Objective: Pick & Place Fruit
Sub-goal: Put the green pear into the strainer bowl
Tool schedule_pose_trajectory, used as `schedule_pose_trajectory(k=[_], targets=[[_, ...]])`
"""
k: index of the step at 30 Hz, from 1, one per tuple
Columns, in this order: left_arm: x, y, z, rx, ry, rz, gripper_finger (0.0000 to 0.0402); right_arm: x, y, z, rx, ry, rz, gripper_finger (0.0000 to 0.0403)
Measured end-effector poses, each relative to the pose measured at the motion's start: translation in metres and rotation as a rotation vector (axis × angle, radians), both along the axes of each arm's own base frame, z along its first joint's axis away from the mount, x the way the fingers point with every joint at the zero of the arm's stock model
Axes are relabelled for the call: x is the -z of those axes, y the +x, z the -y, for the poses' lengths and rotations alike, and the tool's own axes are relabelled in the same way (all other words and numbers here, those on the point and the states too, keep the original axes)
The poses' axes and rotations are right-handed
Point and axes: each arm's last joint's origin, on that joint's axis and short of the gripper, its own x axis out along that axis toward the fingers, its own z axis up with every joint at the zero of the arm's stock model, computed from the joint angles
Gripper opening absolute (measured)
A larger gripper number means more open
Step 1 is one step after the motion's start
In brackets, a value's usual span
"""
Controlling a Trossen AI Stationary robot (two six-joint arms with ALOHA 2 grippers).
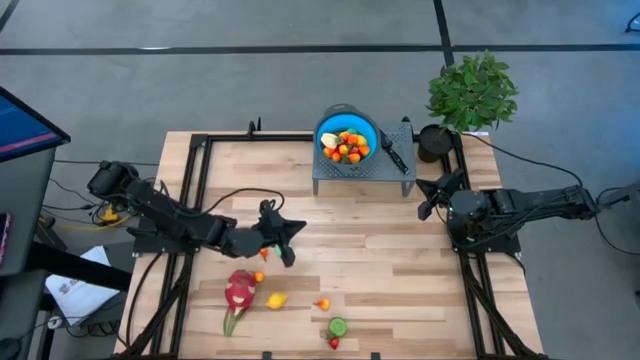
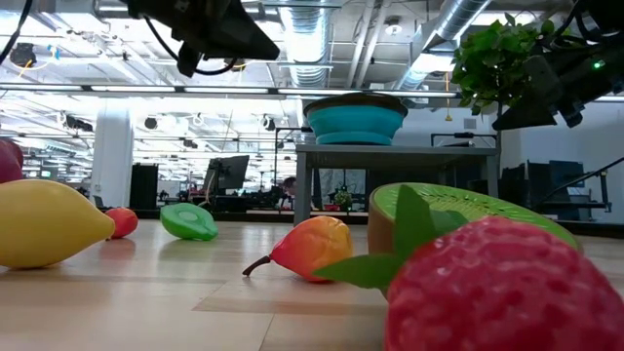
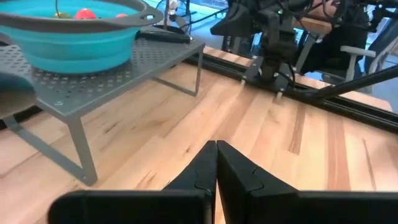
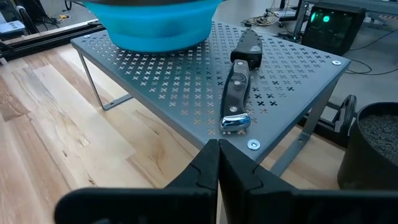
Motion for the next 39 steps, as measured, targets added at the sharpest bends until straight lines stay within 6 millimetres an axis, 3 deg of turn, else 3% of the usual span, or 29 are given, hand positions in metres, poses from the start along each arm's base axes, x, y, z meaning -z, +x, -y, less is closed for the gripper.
schedule_pose_trajectory(k=[13,17,22,29,33,39], targets=[[0.0,0.007,-0.024,-0.062,0.012,-0.013,0.0014,0.0,0.0,0.0,-0.001,-0.002,-0.002,0.0],[0.001,0.01,-0.034,-0.061,-0.053,0.003,0.0067,0.0,0.0,0.0,-0.001,-0.002,-0.002,0.0],[0.002,0.013,-0.048,-0.034,-0.08,-0.017,0.0167,0.0,0.0,0.0,-0.001,-0.002,-0.003,0.0],[0.003,0.017,-0.057,0.171,0.061,-0.123,0.0296,0.002,-0.001,0.0,-0.001,-0.004,-0.025,0.0],[0.006,0.016,-0.054,0.253,0.072,-0.165,0.0322,0.003,-0.002,0.0,-0.001,-0.006,-0.037,0.0],[0.016,0.009,-0.041,0.306,-0.049,-0.25,0.0317,0.003,-0.002,0.0,-0.001,-0.006,-0.036,0.0]])
